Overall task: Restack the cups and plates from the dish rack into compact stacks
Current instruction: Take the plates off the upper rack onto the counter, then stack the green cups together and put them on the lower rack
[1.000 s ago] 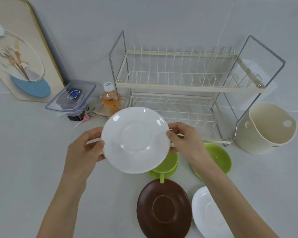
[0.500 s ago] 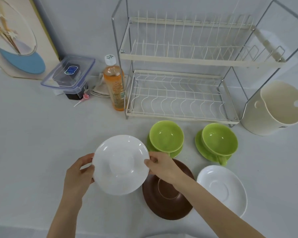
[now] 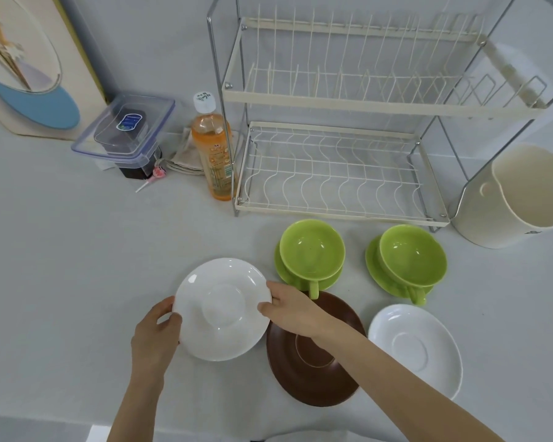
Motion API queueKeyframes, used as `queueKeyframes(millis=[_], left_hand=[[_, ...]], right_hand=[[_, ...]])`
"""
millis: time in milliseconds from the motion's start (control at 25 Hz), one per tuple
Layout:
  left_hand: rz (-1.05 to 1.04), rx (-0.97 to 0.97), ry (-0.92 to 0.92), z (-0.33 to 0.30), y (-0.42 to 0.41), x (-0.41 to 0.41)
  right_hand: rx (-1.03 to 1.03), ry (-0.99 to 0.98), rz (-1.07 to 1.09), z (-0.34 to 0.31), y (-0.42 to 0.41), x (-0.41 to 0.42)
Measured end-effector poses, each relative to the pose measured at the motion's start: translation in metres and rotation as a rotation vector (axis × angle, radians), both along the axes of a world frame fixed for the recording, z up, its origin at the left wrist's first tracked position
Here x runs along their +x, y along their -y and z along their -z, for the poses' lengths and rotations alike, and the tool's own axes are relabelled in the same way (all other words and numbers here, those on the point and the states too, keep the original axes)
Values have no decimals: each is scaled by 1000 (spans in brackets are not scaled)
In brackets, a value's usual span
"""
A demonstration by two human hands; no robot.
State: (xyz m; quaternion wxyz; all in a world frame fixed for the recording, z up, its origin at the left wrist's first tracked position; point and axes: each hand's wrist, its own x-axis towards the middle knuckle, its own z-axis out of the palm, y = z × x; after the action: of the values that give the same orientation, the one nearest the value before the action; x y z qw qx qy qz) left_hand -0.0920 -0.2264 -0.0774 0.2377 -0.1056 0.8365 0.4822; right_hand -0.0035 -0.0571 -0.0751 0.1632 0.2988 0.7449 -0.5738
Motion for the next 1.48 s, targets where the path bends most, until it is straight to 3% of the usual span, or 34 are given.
queueKeyframes(millis=[240,440,560,760,1000,1080,1240,1480], left_hand=[[174,-196,-149,-9,-11,10],[302,-105,-283,-21,-45,32],[381,-3,-211,-22,-73,51],[457,139,85,-9,-111,86],[269,313,271,-5,-136,110],[223,349,273,-4,-139,111],[191,420,332,-4,-146,114],[111,347,267,-3,-164,120]], right_hand=[[14,19,-49,-9,-2,7],[62,-110,92,-30,-29,38],[29,-187,290,-34,-53,70],[-101,-223,706,-35,-92,131],[-229,-164,940,-21,-117,170],[-252,-140,960,-17,-122,171],[-272,-21,791,-11,-125,168],[-289,-10,771,-6,-127,160]])
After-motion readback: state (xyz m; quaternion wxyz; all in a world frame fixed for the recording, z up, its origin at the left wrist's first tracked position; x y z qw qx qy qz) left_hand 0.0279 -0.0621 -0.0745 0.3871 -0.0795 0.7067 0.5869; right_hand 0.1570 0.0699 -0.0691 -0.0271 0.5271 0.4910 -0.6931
